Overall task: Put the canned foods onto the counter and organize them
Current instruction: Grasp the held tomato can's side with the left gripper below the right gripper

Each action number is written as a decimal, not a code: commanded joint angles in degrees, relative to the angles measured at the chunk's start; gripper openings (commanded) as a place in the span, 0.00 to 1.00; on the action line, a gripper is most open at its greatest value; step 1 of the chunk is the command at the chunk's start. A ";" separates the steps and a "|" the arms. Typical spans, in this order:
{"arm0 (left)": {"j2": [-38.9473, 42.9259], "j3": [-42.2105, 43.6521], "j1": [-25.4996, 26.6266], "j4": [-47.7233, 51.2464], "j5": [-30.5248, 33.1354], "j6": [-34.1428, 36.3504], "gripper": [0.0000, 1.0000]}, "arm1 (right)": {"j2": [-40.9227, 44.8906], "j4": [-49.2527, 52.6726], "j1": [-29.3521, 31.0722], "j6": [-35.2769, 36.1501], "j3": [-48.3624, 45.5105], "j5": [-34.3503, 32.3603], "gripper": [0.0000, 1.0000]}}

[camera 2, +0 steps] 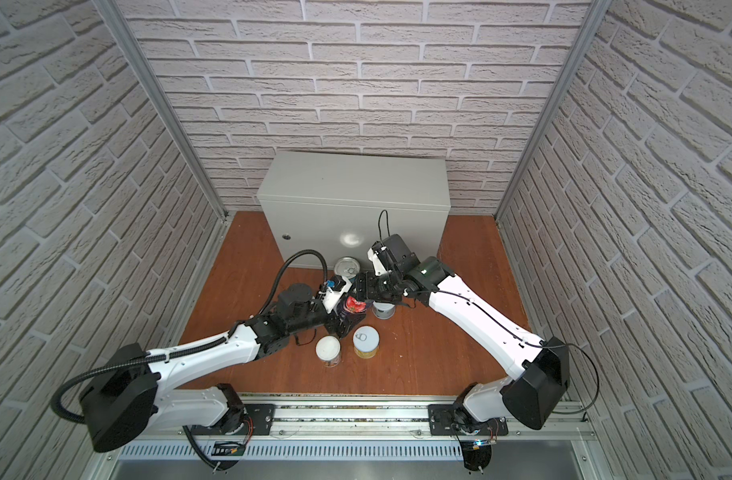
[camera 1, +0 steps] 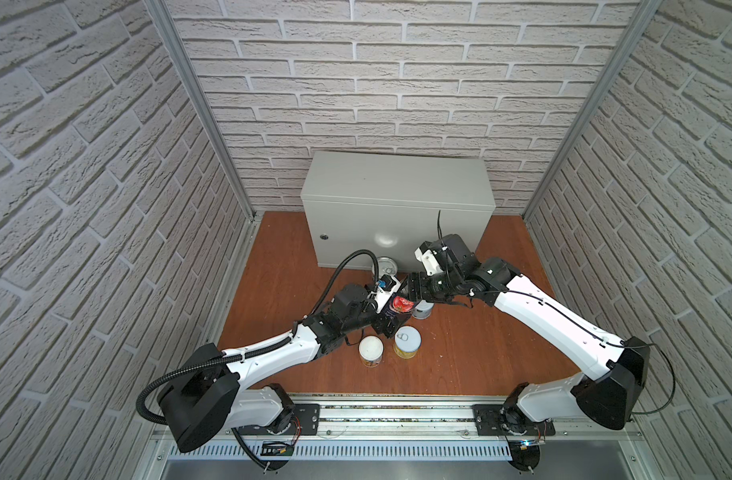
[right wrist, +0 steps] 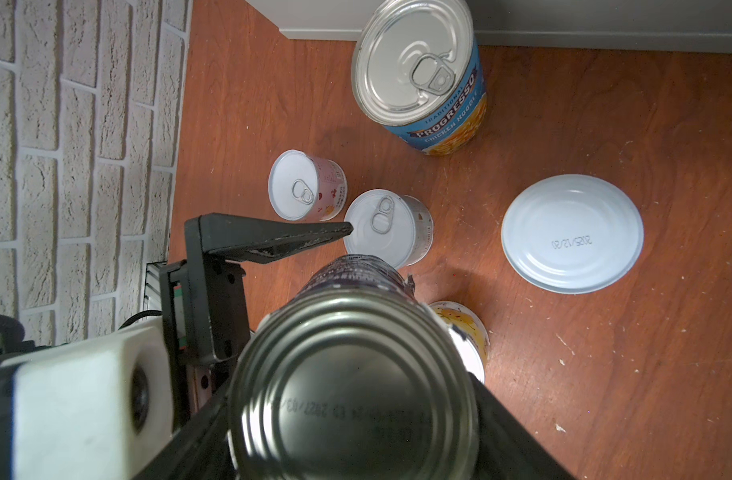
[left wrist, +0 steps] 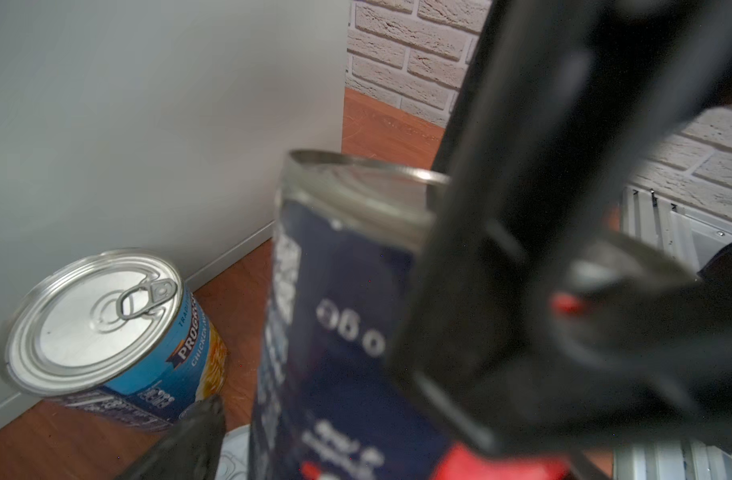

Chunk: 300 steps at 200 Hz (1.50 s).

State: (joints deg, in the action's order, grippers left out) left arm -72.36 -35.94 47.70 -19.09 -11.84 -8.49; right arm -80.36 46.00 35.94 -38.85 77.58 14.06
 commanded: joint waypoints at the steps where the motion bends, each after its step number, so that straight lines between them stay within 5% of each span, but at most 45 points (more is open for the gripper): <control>1: -0.91 -1.67 0.11 -5.04 -1.00 1.44 0.98 | 3.78 -7.20 -0.56 -1.00 2.36 3.79 0.30; 152: -1.03 0.81 -5.69 -13.52 -6.28 -3.20 0.97 | 4.24 -12.21 -3.12 -4.22 0.02 11.57 0.30; 261: -1.95 -0.33 -6.48 -13.95 -7.41 -3.10 0.83 | 1.26 -13.98 -3.16 -4.79 0.55 15.25 0.29; 300: -2.31 -1.64 -6.55 -13.27 -6.10 -3.62 0.69 | 0.99 -12.61 -3.16 -4.03 1.32 14.73 0.29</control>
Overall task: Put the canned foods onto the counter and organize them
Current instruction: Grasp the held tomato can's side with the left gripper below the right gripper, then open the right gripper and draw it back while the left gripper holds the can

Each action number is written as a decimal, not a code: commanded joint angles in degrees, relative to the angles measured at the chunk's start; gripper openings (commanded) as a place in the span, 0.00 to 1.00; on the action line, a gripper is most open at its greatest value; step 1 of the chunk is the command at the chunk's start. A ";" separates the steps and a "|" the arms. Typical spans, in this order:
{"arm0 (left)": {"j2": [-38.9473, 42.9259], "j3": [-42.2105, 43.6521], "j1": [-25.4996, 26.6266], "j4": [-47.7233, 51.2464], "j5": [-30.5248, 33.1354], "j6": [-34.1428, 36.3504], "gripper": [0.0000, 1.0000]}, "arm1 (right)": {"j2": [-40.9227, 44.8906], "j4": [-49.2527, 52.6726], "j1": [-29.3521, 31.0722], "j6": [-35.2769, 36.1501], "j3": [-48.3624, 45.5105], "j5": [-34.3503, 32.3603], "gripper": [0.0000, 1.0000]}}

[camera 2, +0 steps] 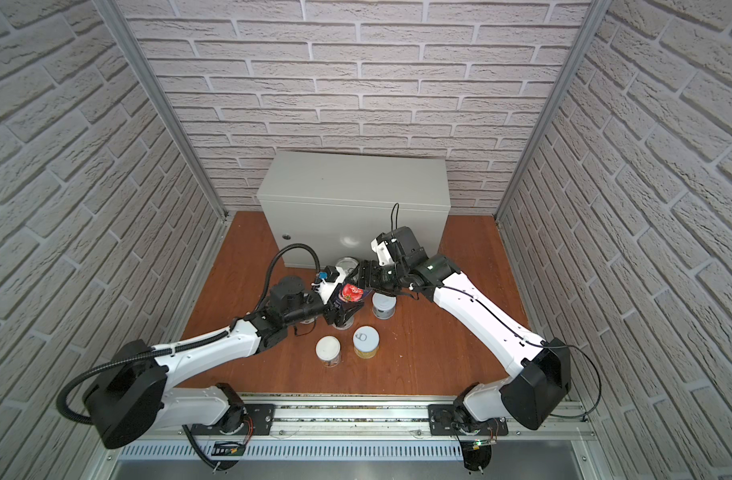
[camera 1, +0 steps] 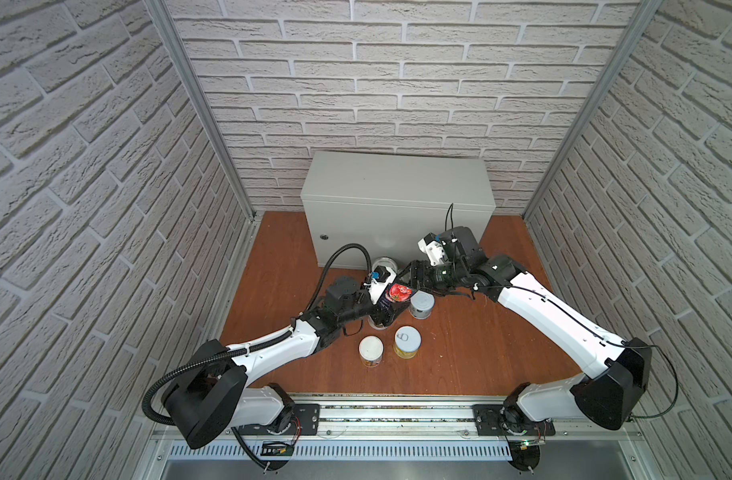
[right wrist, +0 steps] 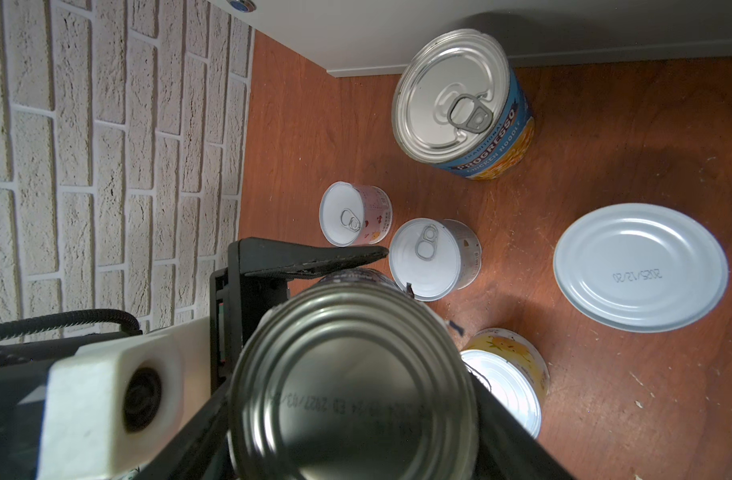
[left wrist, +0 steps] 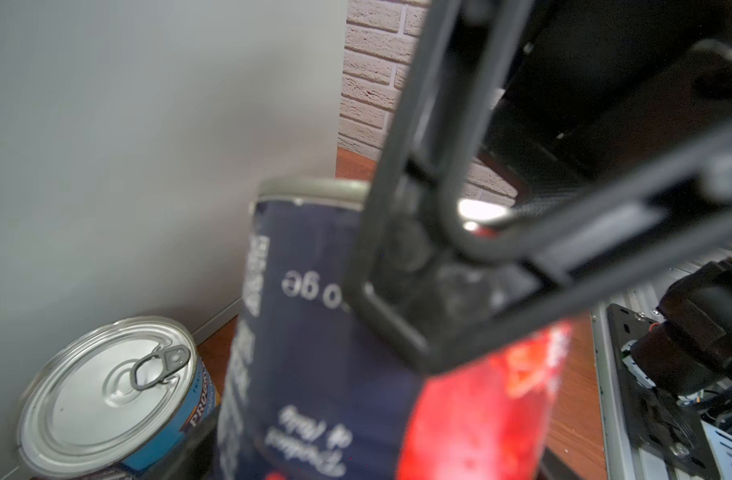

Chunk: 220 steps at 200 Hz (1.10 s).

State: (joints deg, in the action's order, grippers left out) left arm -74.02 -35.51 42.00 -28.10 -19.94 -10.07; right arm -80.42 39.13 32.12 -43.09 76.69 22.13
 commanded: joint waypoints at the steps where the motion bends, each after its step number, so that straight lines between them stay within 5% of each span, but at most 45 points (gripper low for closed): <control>1: -0.71 -2.09 -0.85 -4.26 2.14 -2.14 0.68 | 1.06 -5.70 0.71 0.27 2.23 6.66 0.29; 93: -3.19 -8.32 -1.66 -0.14 -1.54 -8.22 0.44 | 2.19 -3.79 0.57 1.96 2.41 6.11 0.31; 175: -0.33 -10.64 -1.66 4.23 -1.40 -10.28 0.31 | 3.86 -4.20 0.22 2.18 1.19 5.55 0.72; 220: -0.08 -11.62 -1.74 4.00 -1.98 -11.20 0.28 | 4.79 -4.11 0.15 2.44 1.36 4.85 0.85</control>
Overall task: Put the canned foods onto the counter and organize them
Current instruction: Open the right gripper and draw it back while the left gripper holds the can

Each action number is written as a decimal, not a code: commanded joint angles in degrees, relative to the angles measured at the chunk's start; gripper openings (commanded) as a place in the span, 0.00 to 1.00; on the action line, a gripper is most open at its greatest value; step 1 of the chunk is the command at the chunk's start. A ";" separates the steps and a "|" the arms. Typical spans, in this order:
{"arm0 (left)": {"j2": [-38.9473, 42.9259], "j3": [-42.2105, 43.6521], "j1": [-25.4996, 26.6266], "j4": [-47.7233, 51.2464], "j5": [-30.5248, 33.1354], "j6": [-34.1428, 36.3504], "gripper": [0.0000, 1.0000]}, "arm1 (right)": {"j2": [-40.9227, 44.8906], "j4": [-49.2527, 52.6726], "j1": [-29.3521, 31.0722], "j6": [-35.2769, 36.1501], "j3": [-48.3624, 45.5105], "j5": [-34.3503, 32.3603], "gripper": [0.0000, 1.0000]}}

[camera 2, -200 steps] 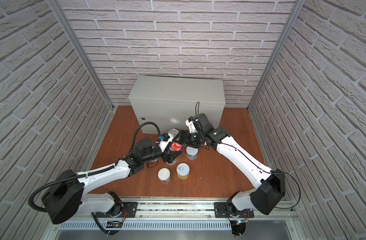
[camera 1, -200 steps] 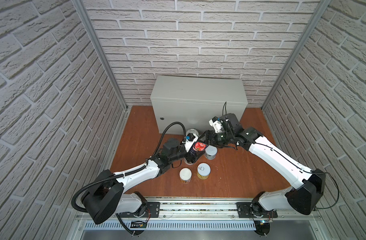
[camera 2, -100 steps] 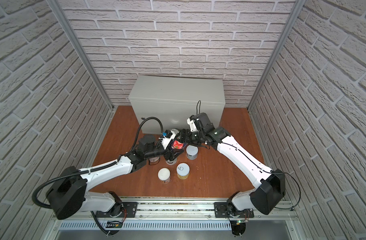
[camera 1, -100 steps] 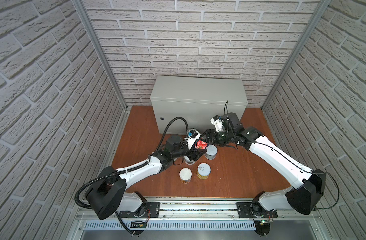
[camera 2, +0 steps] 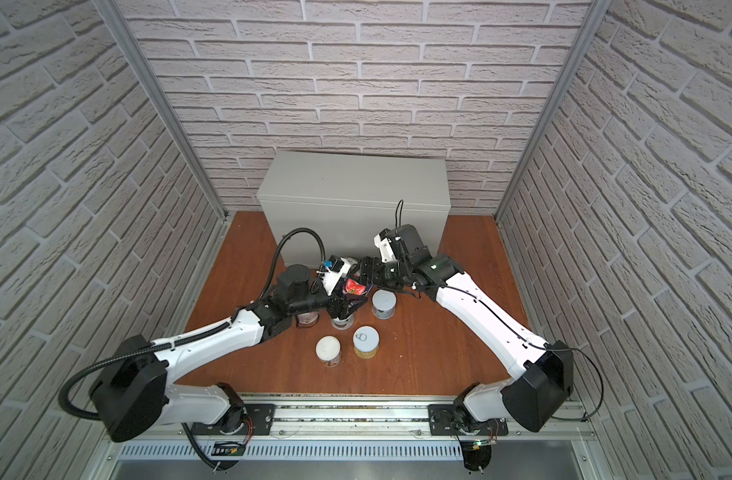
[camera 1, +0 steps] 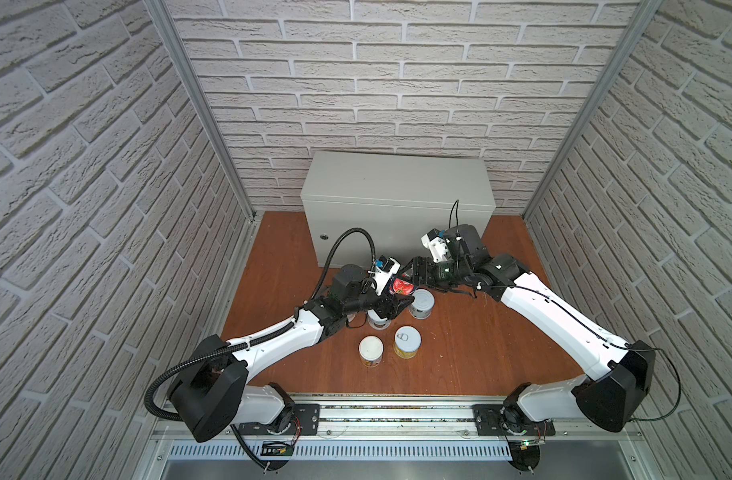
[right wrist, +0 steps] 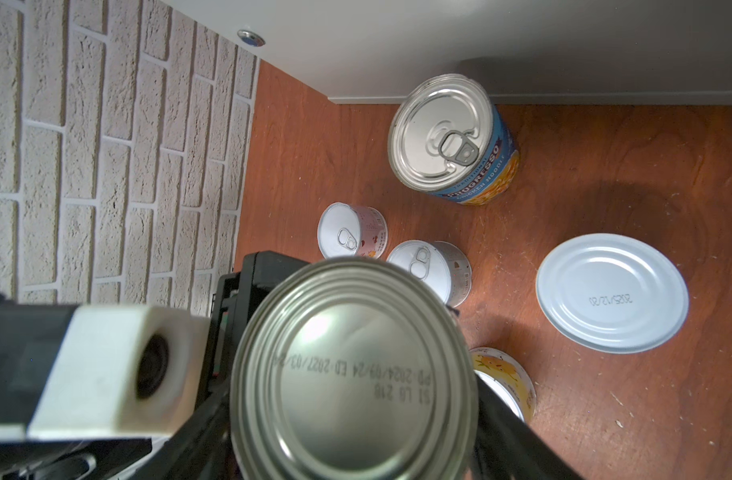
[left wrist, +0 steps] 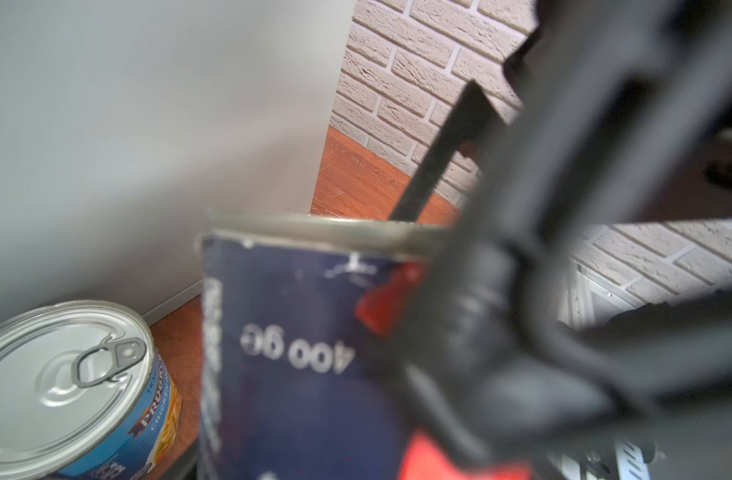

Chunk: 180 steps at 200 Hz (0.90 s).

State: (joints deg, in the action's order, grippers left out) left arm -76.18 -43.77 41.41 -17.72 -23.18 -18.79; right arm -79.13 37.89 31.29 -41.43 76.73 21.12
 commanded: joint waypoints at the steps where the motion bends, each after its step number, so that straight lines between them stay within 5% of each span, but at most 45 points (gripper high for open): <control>1: 2.08 -3.39 -1.15 -6.37 1.23 -2.44 0.28 | 3.53 -2.84 0.97 0.89 1.32 5.86 0.85; 60: 6.12 -4.72 -1.22 -0.65 3.19 -2.32 0.26 | 5.07 -3.32 0.88 3.00 0.61 4.08 0.93; 130: 15.08 -7.80 -1.46 15.05 9.52 0.32 0.27 | 12.38 -5.86 1.01 8.38 -4.78 -5.67 0.94; 180: 18.35 -16.55 -1.58 25.26 15.00 2.58 0.27 | 17.99 -8.53 0.97 9.92 -8.68 -9.84 0.94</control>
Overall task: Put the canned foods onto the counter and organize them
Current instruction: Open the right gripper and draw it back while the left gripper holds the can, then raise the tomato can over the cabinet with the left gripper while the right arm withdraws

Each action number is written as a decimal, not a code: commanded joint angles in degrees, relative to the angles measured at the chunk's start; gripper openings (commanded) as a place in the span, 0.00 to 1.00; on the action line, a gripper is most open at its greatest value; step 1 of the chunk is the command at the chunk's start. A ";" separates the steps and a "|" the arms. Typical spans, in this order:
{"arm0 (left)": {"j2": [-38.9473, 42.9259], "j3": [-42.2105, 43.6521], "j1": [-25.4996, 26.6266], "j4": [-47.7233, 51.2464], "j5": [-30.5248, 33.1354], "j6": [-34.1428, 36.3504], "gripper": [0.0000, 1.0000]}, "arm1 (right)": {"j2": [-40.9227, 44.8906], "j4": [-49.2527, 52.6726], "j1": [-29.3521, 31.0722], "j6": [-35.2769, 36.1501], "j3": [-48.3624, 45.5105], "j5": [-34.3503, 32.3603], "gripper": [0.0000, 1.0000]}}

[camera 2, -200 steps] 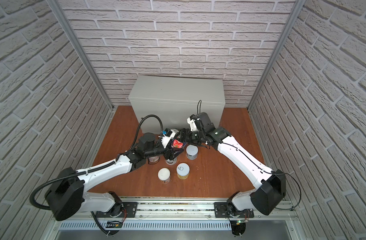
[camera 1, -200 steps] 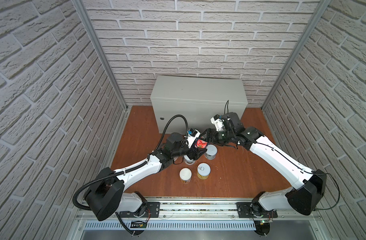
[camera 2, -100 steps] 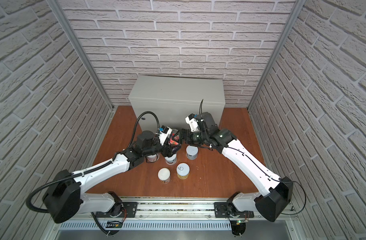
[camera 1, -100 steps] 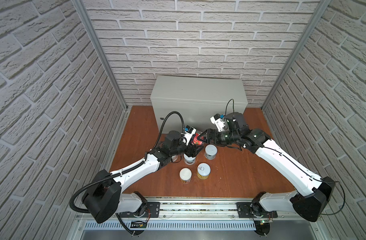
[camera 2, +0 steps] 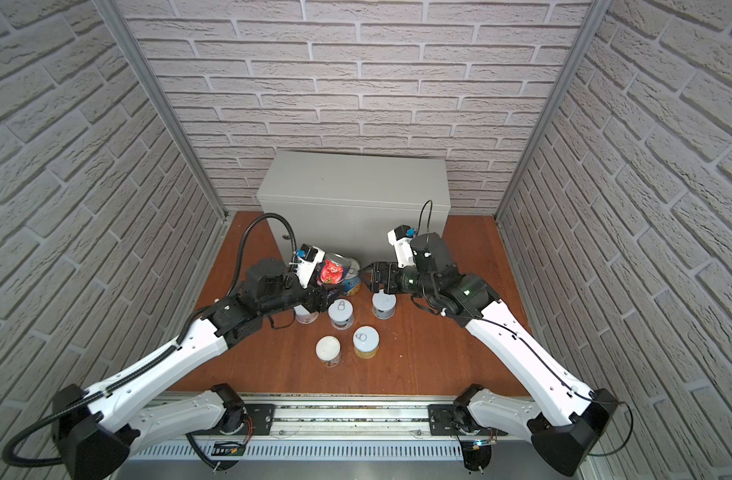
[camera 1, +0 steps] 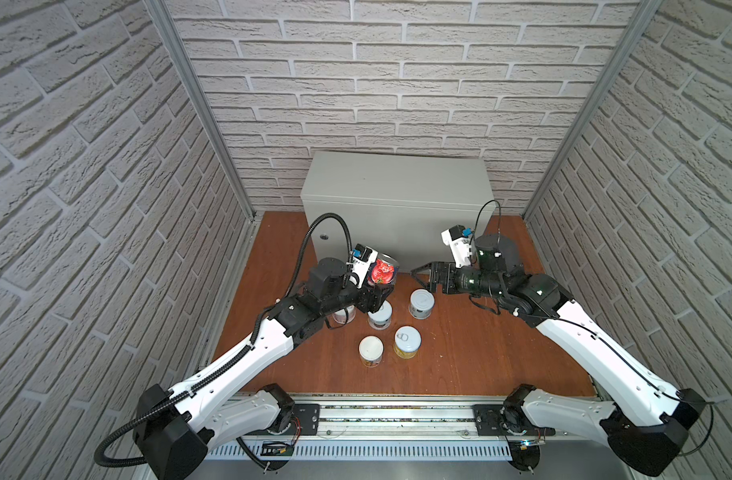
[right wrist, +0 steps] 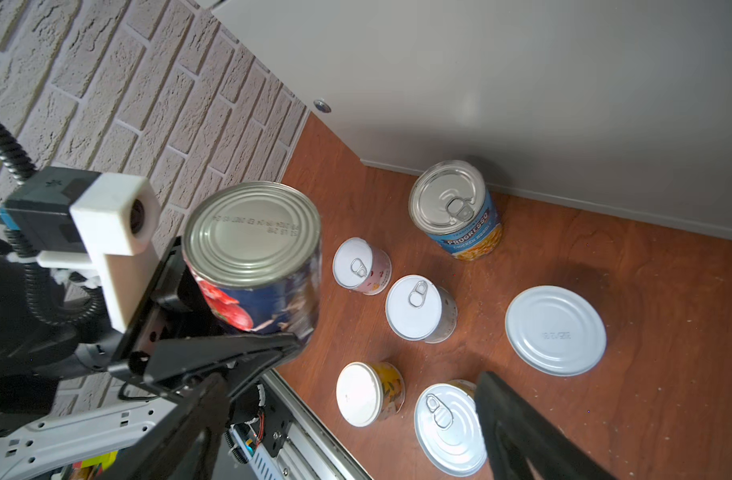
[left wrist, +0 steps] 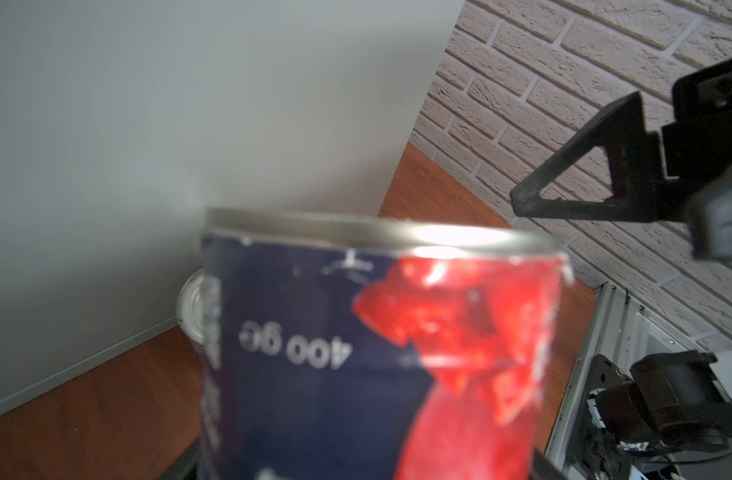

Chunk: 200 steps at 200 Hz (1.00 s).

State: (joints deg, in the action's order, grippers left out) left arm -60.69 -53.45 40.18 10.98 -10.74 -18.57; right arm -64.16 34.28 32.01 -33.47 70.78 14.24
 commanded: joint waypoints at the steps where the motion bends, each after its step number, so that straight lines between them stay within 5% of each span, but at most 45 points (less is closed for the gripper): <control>1: 2.85 -7.07 -0.36 -3.34 2.57 2.42 0.27 | 3.18 -5.06 0.25 1.94 -2.88 -3.02 0.94; 97: -7.25 -32.53 -3.62 -2.16 3.64 11.76 0.28 | 9.59 -8.53 0.24 2.40 -9.51 -2.86 0.94; 200: -25.92 -53.36 -19.21 -9.01 -2.13 12.64 0.28 | 14.80 -4.04 0.15 5.48 -9.86 -3.40 0.95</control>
State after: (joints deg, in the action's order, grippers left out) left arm -84.64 -100.86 24.71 14.90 -9.87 -6.07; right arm -50.83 30.22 32.05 -29.04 61.28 11.38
